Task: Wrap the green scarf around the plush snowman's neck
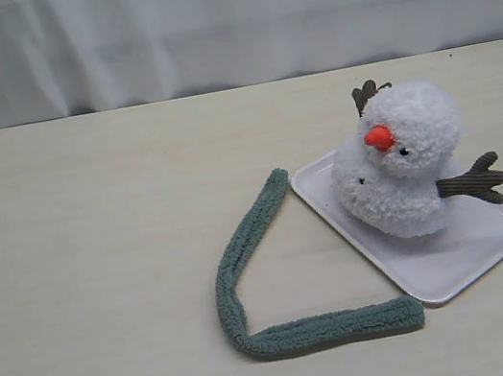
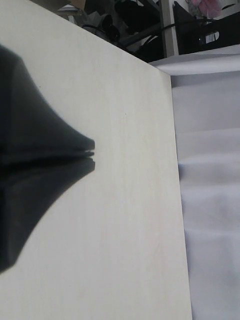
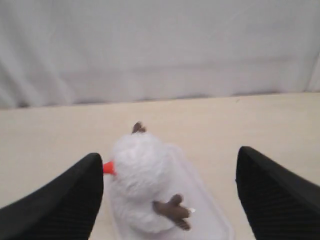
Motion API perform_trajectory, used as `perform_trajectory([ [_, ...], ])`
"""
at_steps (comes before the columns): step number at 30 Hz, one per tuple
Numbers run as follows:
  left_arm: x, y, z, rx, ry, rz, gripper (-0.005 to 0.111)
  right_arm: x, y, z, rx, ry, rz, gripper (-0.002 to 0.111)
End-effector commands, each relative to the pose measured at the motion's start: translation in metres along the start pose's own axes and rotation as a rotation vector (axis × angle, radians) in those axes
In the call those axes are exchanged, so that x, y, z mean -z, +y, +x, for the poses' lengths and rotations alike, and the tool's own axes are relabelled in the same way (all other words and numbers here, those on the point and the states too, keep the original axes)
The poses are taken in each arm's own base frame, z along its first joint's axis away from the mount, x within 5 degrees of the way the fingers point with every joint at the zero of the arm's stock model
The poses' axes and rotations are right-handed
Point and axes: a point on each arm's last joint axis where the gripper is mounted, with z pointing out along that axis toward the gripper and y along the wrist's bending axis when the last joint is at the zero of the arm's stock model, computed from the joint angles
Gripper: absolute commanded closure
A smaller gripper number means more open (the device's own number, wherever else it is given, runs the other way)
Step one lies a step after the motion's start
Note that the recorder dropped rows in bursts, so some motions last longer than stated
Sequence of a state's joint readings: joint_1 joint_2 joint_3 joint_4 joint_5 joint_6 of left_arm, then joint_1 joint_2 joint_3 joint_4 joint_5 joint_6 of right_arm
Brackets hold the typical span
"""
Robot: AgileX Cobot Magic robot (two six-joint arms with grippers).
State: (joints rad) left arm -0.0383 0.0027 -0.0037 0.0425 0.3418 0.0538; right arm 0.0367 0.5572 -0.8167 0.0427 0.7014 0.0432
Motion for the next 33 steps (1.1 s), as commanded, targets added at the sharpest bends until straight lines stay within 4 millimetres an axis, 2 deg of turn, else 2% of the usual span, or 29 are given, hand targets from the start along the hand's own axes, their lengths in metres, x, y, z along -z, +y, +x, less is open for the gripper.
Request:
perform_trajectory([
  [1, 0.0, -0.001, 0.0, 0.0, -0.011, 0.009, 0.107, -0.029, 0.025, -0.001, 0.063, 0.175, -0.277, 0.038],
  [5, 0.0, -0.001, 0.0, 0.0, -0.011, 0.009, 0.107, -0.05, 0.044, 0.005, 0.077, 0.266, -0.524, 0.038],
  [8, 0.0, -0.001, 0.0, 0.0, -0.011, 0.009, 0.107, -0.066, 0.052, 0.018, 0.075, 0.353, -0.656, 0.039],
  [13, 0.0, -0.001, 0.0, 0.0, -0.011, 0.009, 0.107, -0.091, 0.051, 0.045, 0.062, 0.482, -0.68, 0.042],
  [16, 0.0, -0.001, 0.0, 0.0, -0.011, 0.009, 0.107, -0.101, 0.062, 0.057, 0.116, 0.507, -0.719, 0.042],
  [20, 0.0, -0.001, 0.0, 0.0, -0.011, 0.009, 0.107, -0.11, 0.095, 0.065, 0.199, 0.489, -0.763, 0.043],
  [23, 0.0, -0.001, 0.0, 0.0, -0.011, 0.009, 0.107, -0.122, 0.117, 0.075, 0.26, 0.458, -0.7, 0.043],
  [27, 0.0, -0.001, 0.0, 0.0, -0.011, 0.009, 0.107, -0.138, 0.149, 0.094, 0.347, 0.425, -0.65, 0.043],
  [33, 0.0, -0.001, 0.0, 0.0, -0.011, 0.009, 0.107, -0.154, 0.197, 0.127, 0.532, 0.469, -0.703, 0.043],
])
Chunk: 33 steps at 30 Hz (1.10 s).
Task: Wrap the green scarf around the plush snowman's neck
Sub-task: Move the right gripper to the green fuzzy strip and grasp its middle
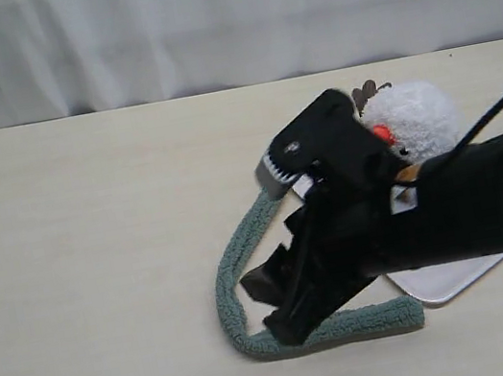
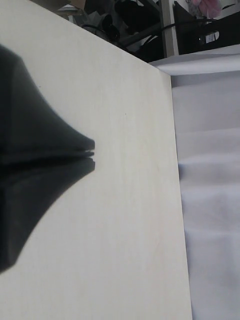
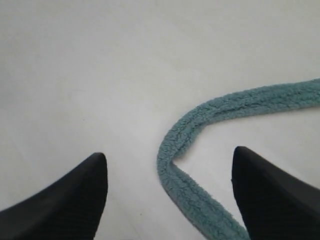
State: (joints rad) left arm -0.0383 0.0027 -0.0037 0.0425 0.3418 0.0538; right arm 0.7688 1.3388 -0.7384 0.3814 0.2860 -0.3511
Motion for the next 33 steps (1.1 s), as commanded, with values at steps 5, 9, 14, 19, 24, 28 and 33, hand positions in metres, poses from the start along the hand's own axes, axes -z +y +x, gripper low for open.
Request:
perform_trajectory([
  [5, 0.0, -0.001, 0.0, 0.0, -0.011, 0.009, 0.107, -0.068, 0.028, -0.006, 0.202, 0.135, 0.007, 0.044],
  [9, 0.0, -0.001, 0.0, 0.0, -0.011, 0.009, 0.107, -0.092, 0.018, -0.01, 0.192, 0.261, 0.123, 0.044],
  [14, 0.0, -0.001, 0.0, 0.0, -0.011, 0.009, 0.107, -0.108, -0.003, -0.011, 0.022, 0.471, 0.422, 0.044],
  [19, 0.0, -0.001, 0.0, 0.0, -0.011, 0.009, 0.107, -0.12, 0.007, -0.012, -0.036, 0.515, 0.33, 0.044],
  [24, 0.0, -0.001, 0.0, 0.0, -0.011, 0.009, 0.107, -0.125, 0.017, -0.018, -0.068, 0.456, 0.21, 0.044],
  [28, 0.0, -0.001, 0.0, 0.0, -0.011, 0.009, 0.107, -0.131, 0.017, -0.013, -0.073, 0.47, 0.208, 0.044],
  [33, 0.0, -0.001, 0.0, 0.0, -0.011, 0.009, 0.107, -0.146, 0.018, -0.004, -0.081, 0.485, 0.195, 0.044],
])
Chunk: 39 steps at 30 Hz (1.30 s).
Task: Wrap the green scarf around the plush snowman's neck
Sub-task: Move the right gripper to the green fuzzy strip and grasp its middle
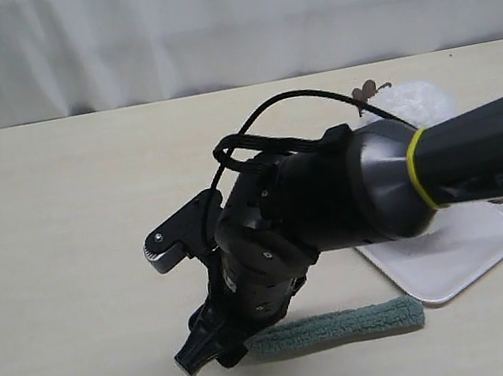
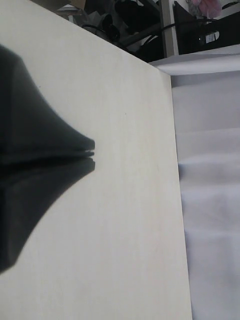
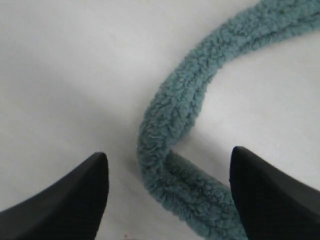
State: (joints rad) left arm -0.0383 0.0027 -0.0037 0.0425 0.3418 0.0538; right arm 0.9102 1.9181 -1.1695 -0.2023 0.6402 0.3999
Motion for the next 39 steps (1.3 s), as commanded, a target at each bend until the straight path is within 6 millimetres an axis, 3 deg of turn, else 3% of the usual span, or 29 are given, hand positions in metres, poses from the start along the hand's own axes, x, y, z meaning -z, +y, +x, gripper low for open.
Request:
perform_trajectory([
  [1, 0.0, -0.001, 0.0, 0.0, -0.011, 0.009, 0.107, -0.014, 0.003, -0.001, 0.012, -0.007, -0.017, 0.044],
  [17, 0.0, -0.001, 0.0, 0.0, -0.011, 0.009, 0.107, -0.04, 0.002, 0.001, 0.093, 0.009, 0.025, 0.046],
  [27, 0.0, -0.001, 0.0, 0.0, -0.011, 0.009, 0.107, -0.038, 0.002, 0.001, 0.098, 0.003, 0.025, 0.094],
  [30, 0.0, -0.001, 0.0, 0.0, -0.011, 0.009, 0.107, -0.028, 0.0, -0.003, 0.115, -0.03, 0.032, 0.104],
  [39, 0.0, -0.001, 0.0, 0.0, -0.011, 0.009, 0.107, 0.044, -0.01, -0.012, 0.107, -0.154, 0.05, 0.104],
])
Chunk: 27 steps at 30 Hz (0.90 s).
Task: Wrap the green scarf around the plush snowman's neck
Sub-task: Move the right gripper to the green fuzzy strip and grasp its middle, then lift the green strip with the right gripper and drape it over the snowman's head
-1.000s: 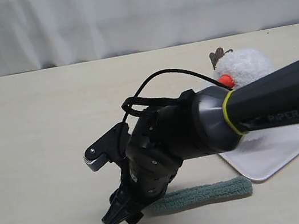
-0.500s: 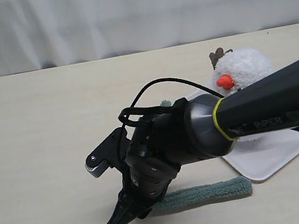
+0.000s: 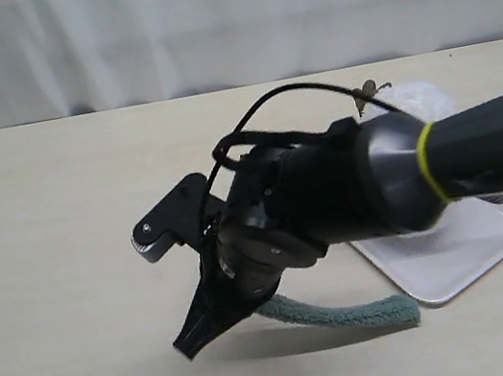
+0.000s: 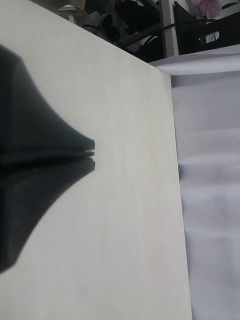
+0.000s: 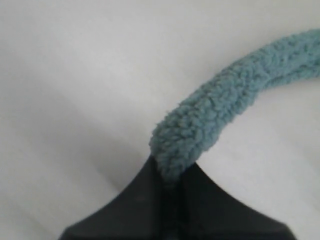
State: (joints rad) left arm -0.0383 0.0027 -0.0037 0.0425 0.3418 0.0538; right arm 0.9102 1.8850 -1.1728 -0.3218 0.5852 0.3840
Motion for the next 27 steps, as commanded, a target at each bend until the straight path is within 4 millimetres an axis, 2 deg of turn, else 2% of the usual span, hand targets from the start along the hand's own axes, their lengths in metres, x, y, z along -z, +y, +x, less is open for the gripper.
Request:
perform_trajectory([
  [1, 0.0, -0.001, 0.0, 0.0, -0.011, 0.009, 0.107, 0.041, -0.01, -0.004, -0.006, -0.052, 0.019, 0.104],
  [10, 0.0, -0.001, 0.0, 0.0, -0.011, 0.009, 0.107, 0.125, -0.027, 0.001, -0.058, -0.171, 0.031, 0.104],
  [11, 0.0, -0.001, 0.0, 0.0, -0.011, 0.009, 0.107, 0.143, -0.031, 0.004, -0.057, -0.207, 0.034, 0.104],
  [12, 0.0, -0.001, 0.0, 0.0, -0.011, 0.009, 0.107, 0.149, -0.033, 0.005, -0.044, -0.223, 0.043, 0.104],
  [13, 0.0, -0.001, 0.0, 0.0, -0.011, 0.009, 0.107, 0.163, -0.041, 0.007, -0.005, -0.26, 0.097, 0.104],
  [15, 0.0, -0.001, 0.0, 0.0, -0.011, 0.009, 0.107, 0.177, -0.054, 0.011, 0.061, -0.272, 0.224, 0.104],
  [19, 0.0, -0.001, 0.0, 0.0, -0.011, 0.009, 0.107, 0.183, -0.073, 0.018, 0.087, -0.189, 0.423, 0.104],
  [23, 0.0, -0.001, 0.0, 0.0, -0.011, 0.009, 0.107, 0.19, -0.084, 0.013, 0.078, -0.254, 0.563, 0.104],
  [27, 0.0, -0.001, 0.0, 0.0, -0.011, 0.009, 0.107, 0.185, -0.097, 0.008, -0.051, -0.306, 0.632, 0.104],
])
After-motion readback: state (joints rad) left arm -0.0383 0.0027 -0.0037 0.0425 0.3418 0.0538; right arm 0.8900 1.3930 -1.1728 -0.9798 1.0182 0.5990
